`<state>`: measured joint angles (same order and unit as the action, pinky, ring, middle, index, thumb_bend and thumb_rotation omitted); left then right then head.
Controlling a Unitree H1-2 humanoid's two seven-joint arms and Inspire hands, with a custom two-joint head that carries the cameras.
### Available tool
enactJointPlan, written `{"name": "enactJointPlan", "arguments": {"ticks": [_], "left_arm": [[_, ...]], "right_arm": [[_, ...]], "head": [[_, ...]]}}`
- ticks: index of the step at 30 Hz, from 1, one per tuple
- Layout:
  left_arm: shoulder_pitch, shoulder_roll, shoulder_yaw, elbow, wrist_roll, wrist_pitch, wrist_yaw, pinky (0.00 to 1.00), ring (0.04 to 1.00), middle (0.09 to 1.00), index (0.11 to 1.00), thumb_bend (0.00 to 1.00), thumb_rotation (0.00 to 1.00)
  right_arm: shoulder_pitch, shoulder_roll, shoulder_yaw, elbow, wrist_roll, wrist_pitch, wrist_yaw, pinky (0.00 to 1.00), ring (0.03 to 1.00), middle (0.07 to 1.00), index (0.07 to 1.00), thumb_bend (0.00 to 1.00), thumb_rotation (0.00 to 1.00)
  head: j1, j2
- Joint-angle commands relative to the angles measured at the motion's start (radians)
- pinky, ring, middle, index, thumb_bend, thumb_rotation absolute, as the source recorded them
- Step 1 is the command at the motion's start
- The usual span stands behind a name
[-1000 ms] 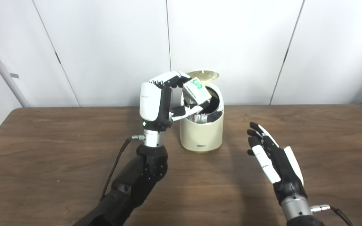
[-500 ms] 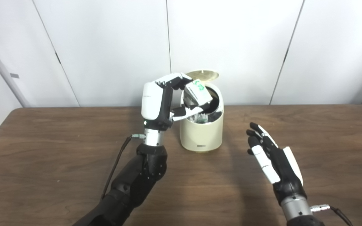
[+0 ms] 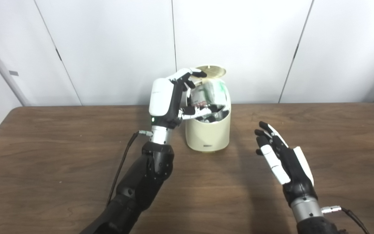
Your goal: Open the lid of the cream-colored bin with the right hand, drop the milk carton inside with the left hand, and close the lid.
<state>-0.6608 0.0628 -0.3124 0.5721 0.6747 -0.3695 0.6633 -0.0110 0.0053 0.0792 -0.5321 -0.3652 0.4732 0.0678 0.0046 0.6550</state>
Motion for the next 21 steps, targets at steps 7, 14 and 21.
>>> {"name": "enactJointPlan", "arguments": {"ticks": [7,14,21], "left_arm": [[-0.037,-0.003,0.038,-0.061,-0.001,-0.005,-0.019,0.42,0.522,0.708,0.713,1.00,0.14],[-0.035,-0.005,0.049,-0.057,0.007,-0.032,-0.003,0.42,0.514,0.686,0.698,1.00,0.15],[-0.015,-0.007,0.062,-0.082,0.007,-0.069,0.028,0.38,0.457,0.618,0.635,0.98,0.10]], "right_arm": [[-0.028,-0.004,-0.004,-0.023,0.002,-0.015,-0.006,0.74,0.854,0.857,0.912,0.51,0.87],[-0.027,-0.006,-0.004,-0.021,-0.001,-0.013,-0.006,0.73,0.843,0.847,0.908,0.51,0.87],[-0.025,-0.006,-0.011,-0.018,0.009,-0.012,-0.005,0.75,0.846,0.847,0.908,0.52,0.87]], "head": [[0.002,-0.001],[0.009,0.000],[0.012,0.000]]}}
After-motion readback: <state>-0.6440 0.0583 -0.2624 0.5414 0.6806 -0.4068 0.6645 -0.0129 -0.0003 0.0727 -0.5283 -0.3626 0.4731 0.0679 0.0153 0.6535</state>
